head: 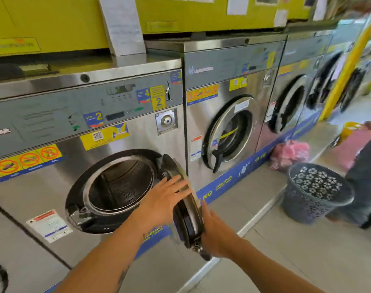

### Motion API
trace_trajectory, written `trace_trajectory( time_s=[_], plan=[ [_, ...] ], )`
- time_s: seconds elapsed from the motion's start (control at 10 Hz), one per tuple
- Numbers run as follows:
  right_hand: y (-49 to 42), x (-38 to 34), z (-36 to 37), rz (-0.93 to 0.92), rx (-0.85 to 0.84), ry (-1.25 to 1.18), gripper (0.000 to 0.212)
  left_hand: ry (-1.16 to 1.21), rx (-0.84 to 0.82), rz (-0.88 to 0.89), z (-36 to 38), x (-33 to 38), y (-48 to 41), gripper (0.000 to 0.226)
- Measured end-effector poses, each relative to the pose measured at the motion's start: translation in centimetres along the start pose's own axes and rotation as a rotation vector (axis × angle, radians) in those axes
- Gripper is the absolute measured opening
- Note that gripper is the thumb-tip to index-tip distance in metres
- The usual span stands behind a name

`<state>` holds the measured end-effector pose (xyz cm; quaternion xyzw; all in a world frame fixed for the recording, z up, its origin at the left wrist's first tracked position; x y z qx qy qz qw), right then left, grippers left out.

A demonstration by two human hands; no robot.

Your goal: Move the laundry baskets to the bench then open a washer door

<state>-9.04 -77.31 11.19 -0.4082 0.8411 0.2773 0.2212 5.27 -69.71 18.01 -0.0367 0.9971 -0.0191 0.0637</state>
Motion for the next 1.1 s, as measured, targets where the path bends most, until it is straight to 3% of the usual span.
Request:
trace_trajectory(
  time_s=[0.1,0.4,0.7,0.9,1.1],
  plan=[
    [-1.1,4.0,-1.3,0.100,0.090,-0.010,0.115,-0.080,-0.003,-0.003,-0.2,1.5,-5.0,0.083],
    [-8.2,11.4,-9.4,0.094,0.202,0.072,0.127,0.081,-0.022,-0.135,0.5,3.9,-15.7,0.088],
    [-14.9,14.8,-15.8,0.074,0.107,0.021,0.106,0.347,-0.041,-0.410,-0.4,3.3,-22.2,0.074],
    [-14.1,14.6,-16.5,0.035,0.062,-0.029,0.093,0.364,-0.010,-0.549,0.0,3.7,-18.6,0.060],
    [-11.3,11.0,-18.2,-0.086,0.191,0.057,0.081,0.332,0.018,-0.727,-0.6,3.6,-11.5,0.052]
  ],
)
Point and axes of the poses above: each hand's wrist, its own y-axis away from the middle knuckle, its own z-axis out of the palm, x = y × z, the point moved 4 cm from there along -y, towards the middle knuckle, and after that the axes turned 4 degrees about z, right-handed, at the moved point
